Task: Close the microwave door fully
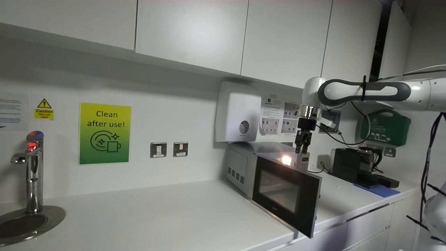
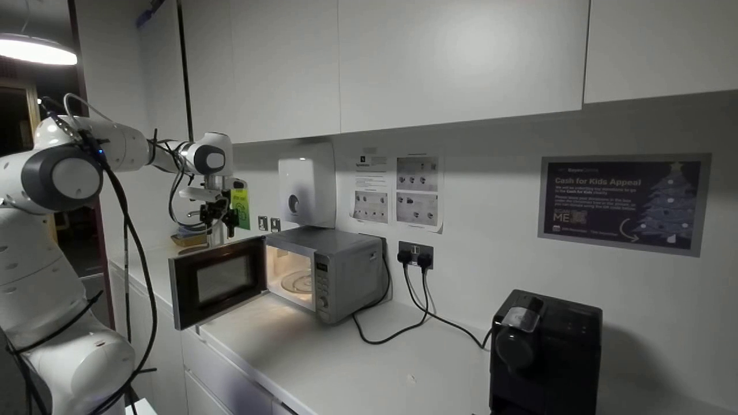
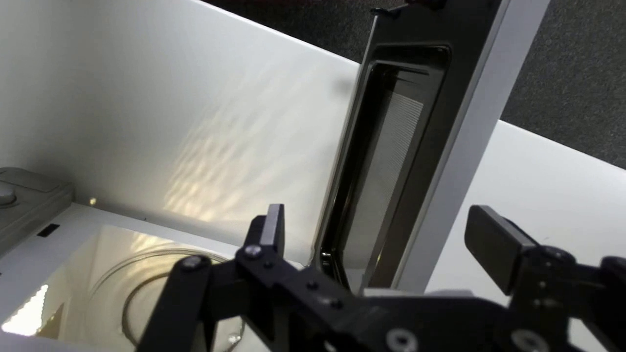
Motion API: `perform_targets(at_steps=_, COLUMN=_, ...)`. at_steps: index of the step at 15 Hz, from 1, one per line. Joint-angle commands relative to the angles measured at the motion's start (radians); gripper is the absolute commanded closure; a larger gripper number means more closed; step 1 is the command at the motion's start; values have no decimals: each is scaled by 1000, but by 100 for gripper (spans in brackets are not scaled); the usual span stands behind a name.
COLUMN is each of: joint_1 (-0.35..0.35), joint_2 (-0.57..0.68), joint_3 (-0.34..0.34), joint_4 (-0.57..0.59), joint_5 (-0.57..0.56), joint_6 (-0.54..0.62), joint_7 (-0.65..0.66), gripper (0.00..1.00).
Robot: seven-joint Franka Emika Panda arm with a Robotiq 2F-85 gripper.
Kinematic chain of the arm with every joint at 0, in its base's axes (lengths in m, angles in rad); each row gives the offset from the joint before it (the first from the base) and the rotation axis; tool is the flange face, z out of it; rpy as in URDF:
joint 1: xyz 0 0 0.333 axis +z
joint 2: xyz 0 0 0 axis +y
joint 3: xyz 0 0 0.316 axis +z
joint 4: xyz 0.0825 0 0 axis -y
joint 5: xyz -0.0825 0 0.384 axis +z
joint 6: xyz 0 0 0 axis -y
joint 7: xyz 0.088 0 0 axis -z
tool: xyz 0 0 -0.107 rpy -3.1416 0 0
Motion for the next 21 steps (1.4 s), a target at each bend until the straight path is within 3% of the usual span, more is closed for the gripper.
perform_targets(at_steps=1, joint_1=34, joint_2=115, joint_3=24, joint_4=125, joint_5=-32, joint_6=-44, joint_7=18, gripper=0)
perform_targets(at_steps=9, joint_1=111, joint_2=301, joint_3=64, joint_4=290, joint_5=-105, joint_6=-41, joint_7=-84, gripper=0)
perform_targets(at_steps=21, joint_1=170, joint_2=338, joint_3=87, joint_4=330, joint_5=-20, joint_6=-24, joint_7=-643, gripper=0)
